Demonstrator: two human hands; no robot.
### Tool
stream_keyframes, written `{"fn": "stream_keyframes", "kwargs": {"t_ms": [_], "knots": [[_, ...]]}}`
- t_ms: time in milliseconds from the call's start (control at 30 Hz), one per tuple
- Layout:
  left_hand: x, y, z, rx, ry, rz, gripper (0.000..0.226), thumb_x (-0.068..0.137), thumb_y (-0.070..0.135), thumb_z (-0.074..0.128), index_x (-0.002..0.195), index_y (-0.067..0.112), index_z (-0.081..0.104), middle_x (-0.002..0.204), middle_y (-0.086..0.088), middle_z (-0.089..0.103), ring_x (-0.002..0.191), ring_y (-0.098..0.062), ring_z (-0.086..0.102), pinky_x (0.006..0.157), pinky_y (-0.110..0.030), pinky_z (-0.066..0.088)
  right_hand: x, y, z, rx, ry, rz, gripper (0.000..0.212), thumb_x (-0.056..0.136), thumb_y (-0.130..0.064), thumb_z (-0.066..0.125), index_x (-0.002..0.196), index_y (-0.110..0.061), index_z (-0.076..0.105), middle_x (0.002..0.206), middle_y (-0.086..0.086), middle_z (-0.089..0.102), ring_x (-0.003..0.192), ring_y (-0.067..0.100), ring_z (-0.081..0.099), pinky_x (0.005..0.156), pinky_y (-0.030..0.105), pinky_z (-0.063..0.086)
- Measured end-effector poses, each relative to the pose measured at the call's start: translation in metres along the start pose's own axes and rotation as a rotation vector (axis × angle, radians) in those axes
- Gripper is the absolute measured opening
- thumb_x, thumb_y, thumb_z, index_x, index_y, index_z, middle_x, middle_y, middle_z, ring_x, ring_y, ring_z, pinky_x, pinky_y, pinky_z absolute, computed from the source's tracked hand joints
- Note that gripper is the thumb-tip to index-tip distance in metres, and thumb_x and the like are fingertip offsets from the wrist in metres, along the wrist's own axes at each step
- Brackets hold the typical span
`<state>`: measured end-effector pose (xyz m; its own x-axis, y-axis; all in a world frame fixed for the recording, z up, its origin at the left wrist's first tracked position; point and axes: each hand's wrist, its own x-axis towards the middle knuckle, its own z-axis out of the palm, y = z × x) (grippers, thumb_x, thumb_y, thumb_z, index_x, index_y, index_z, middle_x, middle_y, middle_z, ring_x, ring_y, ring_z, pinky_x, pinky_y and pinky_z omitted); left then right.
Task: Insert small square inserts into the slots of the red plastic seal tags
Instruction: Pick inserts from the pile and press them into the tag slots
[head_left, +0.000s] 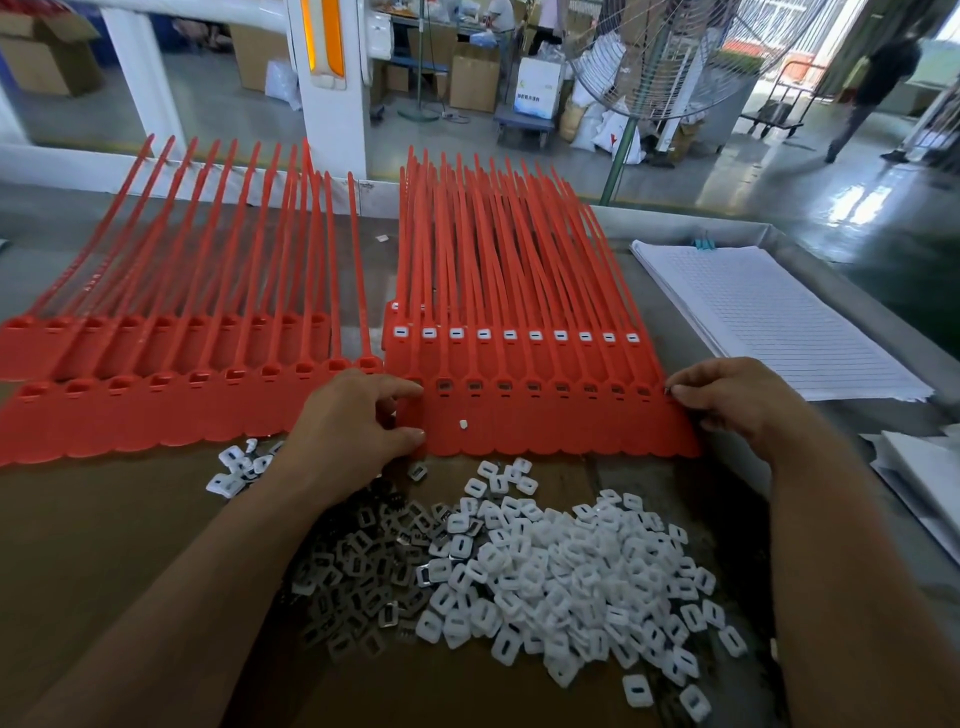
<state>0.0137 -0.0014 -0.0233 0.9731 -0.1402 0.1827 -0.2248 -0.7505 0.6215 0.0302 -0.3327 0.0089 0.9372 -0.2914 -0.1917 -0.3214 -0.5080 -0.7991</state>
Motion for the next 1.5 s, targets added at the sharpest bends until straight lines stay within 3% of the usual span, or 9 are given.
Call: {"fn": "stream_keyframes", "kwargs": {"t_ms": [400, 633, 767, 900, 1033, 1167, 1267, 1367, 1500], "knots": [[-0.001, 0.001, -0.001, 0.007, -0.013, -0.002, 0.047, 0.074, 0.028, 0.072, 0.119, 0.029, 0.059, 0.093, 0.008, 0.053, 0.076, 0.000, 0.044, 0.074, -0.021, 0.034, -0.003, -0.005, 0.004, 0.027, 0.094, 0.038, 0.016, 0.072, -0.001, 0.070, 0.071, -0.015, 0.062, 0.069, 0.001, 0.061, 0.062, 0.010, 0.052, 0.051, 0.023, 0.035], [-0.002, 0.003, -0.001, 0.005, -0.002, -0.005, 0.047, 0.073, 0.026, 0.073, 0.118, 0.028, 0.060, 0.086, 0.013, 0.048, 0.071, 0.003, 0.043, 0.072, -0.019, 0.034, -0.017, -0.017, 0.011, 0.192, 0.131, 0.073, 0.018, 0.074, 0.011, 0.058, 0.088, 0.000, 0.063, 0.063, 0.009, 0.054, 0.052, 0.013, 0.046, 0.031, 0.009, 0.030], [-0.002, 0.004, -0.002, -0.001, 0.002, 0.000, 0.047, 0.073, 0.025, 0.073, 0.118, 0.027, 0.060, 0.082, 0.015, 0.046, 0.069, 0.007, 0.042, 0.067, -0.017, 0.033, -0.023, -0.020, 0.011, 0.247, 0.117, 0.085, 0.021, 0.075, 0.014, 0.057, 0.091, 0.001, 0.063, 0.063, 0.008, 0.054, 0.044, 0.008, 0.051, 0.029, 0.007, 0.028], [-0.002, 0.005, -0.002, -0.011, -0.003, 0.000, 0.047, 0.074, 0.024, 0.073, 0.118, 0.027, 0.060, 0.081, 0.017, 0.047, 0.069, 0.007, 0.042, 0.065, -0.015, 0.033, -0.020, -0.017, 0.007, 0.174, 0.081, 0.088, 0.023, 0.078, 0.009, 0.062, 0.098, -0.002, 0.065, 0.069, 0.004, 0.060, 0.059, 0.010, 0.052, 0.032, 0.007, 0.032], [-0.002, 0.005, -0.003, -0.011, 0.000, 0.004, 0.046, 0.074, 0.025, 0.073, 0.118, 0.027, 0.060, 0.078, 0.024, 0.041, 0.069, 0.007, 0.042, 0.068, -0.018, 0.033, -0.015, -0.014, 0.005, 0.167, 0.086, 0.089, 0.020, 0.079, 0.011, 0.058, 0.091, -0.003, 0.066, 0.062, 0.003, 0.062, 0.049, 0.007, 0.057, 0.035, 0.009, 0.035], [-0.002, 0.005, -0.003, -0.011, 0.004, 0.018, 0.046, 0.074, 0.025, 0.073, 0.118, 0.027, 0.060, 0.078, 0.024, 0.041, 0.069, 0.007, 0.041, 0.061, -0.009, 0.029, -0.008, -0.012, 0.006, 0.076, 0.115, 0.108, 0.017, 0.076, 0.004, 0.060, 0.081, -0.010, 0.068, 0.069, 0.002, 0.063, 0.061, 0.012, 0.053, 0.050, 0.023, 0.031], [-0.001, 0.004, -0.003, -0.029, -0.009, 0.009, 0.047, 0.073, 0.024, 0.073, 0.118, 0.028, 0.060, 0.078, 0.024, 0.043, 0.069, 0.007, 0.043, 0.061, -0.008, 0.030, -0.008, -0.011, 0.006, 0.068, 0.109, 0.099, 0.017, 0.077, 0.004, 0.061, 0.083, -0.010, 0.068, 0.068, 0.002, 0.063, 0.059, 0.011, 0.051, 0.047, 0.021, 0.032], [-0.001, 0.003, -0.003, -0.044, -0.017, 0.003, 0.047, 0.073, 0.024, 0.074, 0.118, 0.028, 0.060, 0.079, 0.023, 0.044, 0.069, 0.006, 0.044, 0.061, -0.008, 0.031, -0.010, -0.014, 0.009, 0.134, 0.160, 0.055, 0.014, 0.079, 0.003, 0.063, 0.087, -0.008, 0.066, 0.067, 0.002, 0.060, 0.057, 0.009, 0.050, 0.036, 0.012, 0.035], [-0.001, 0.001, -0.003, -0.052, -0.023, 0.001, 0.047, 0.073, 0.024, 0.074, 0.118, 0.029, 0.060, 0.079, 0.023, 0.045, 0.070, 0.006, 0.045, 0.060, -0.007, 0.030, -0.015, -0.027, 0.011, 0.005, 0.173, -0.130, 0.014, 0.078, -0.007, 0.068, 0.089, -0.016, 0.067, 0.075, -0.005, 0.061, 0.063, 0.001, 0.051, 0.054, 0.017, 0.036]]}}
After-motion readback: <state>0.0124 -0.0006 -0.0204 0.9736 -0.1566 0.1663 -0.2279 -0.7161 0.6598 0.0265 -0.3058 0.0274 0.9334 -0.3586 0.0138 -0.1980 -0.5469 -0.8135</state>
